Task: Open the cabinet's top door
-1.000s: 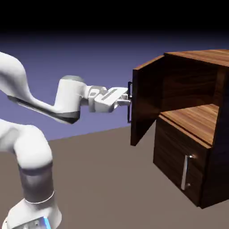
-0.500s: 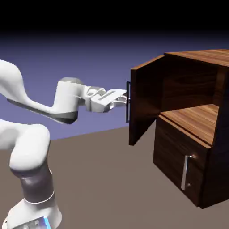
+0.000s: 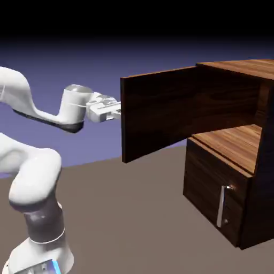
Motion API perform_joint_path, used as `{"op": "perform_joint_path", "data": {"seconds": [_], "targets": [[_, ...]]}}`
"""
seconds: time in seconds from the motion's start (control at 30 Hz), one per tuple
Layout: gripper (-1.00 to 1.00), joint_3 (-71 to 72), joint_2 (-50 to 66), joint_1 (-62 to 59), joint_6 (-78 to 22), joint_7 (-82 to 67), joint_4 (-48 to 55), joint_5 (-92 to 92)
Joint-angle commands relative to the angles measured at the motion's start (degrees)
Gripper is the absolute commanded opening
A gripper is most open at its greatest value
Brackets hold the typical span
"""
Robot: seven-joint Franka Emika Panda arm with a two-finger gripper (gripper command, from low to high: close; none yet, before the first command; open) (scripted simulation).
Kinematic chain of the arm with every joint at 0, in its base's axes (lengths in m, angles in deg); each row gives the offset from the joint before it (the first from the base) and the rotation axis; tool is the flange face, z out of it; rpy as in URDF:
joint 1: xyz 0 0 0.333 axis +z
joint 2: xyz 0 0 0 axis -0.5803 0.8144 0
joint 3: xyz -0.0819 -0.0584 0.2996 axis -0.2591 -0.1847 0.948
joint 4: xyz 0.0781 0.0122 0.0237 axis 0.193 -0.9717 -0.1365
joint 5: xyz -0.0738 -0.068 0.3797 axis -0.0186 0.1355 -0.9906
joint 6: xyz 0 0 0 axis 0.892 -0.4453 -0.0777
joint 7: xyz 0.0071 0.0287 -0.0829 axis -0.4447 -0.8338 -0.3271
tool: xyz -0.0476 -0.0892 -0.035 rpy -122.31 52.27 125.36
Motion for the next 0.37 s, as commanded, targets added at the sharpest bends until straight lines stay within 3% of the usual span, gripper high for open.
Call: {"op": "perform_joint_path", "data": {"seconds": [0.0, 0.27, 0.3, 0.33], "targets": [[-1.0, 1.99, 0.41, -1.93, -2.12, -0.12, 2.06, -1.2], [-1.0, 14.85, -0.15, -17.34, -15.35, -2.09, 17.54, -8.41], [1.0, 14.85, -0.15, -17.34, -15.35, -2.09, 17.54, -8.41], [1.0, 14.85, -0.15, -17.34, -15.35, -2.09, 17.54, -8.41]]}}
